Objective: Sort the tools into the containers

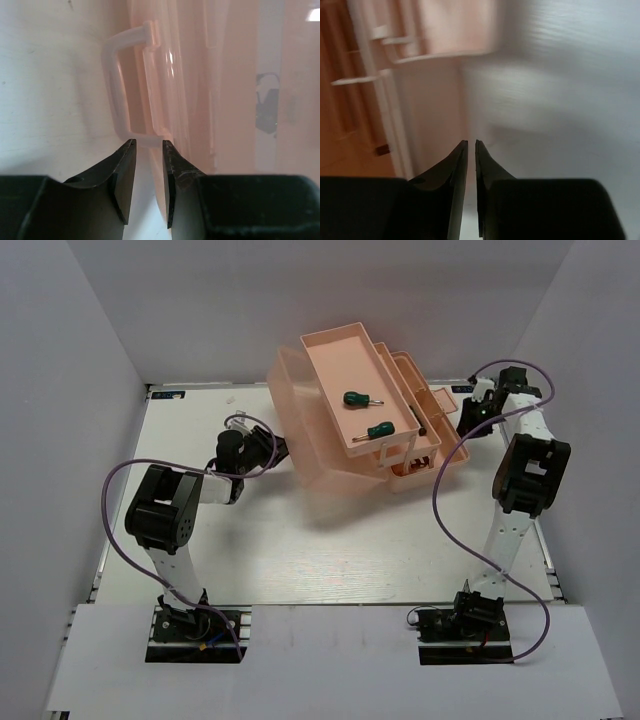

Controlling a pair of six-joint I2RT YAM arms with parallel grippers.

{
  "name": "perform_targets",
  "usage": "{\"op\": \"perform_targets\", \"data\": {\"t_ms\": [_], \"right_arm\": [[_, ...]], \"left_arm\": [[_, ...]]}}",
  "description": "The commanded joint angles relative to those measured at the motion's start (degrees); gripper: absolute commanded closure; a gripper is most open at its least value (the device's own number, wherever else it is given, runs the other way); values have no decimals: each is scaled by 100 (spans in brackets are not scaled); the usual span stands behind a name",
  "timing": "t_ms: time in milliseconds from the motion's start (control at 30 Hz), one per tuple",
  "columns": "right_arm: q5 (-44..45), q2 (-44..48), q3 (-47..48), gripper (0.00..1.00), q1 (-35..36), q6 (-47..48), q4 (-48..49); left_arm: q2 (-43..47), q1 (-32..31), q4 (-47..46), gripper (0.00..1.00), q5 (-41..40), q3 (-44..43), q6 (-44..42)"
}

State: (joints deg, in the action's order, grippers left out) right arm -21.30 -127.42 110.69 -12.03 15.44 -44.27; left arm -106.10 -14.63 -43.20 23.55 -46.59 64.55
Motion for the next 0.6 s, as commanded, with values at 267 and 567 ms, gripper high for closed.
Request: {"op": "perform_targets", "data": {"t_ms": [267,567], "right_arm": [[-3205,603,-697,86,227,565,-1075],[-3258,1456,-1946,86,544,364,-505]], "left_arm": [[704,-188,65,62,527,-1080,92],[504,-461,602,62,835,-2002,-13]]}}
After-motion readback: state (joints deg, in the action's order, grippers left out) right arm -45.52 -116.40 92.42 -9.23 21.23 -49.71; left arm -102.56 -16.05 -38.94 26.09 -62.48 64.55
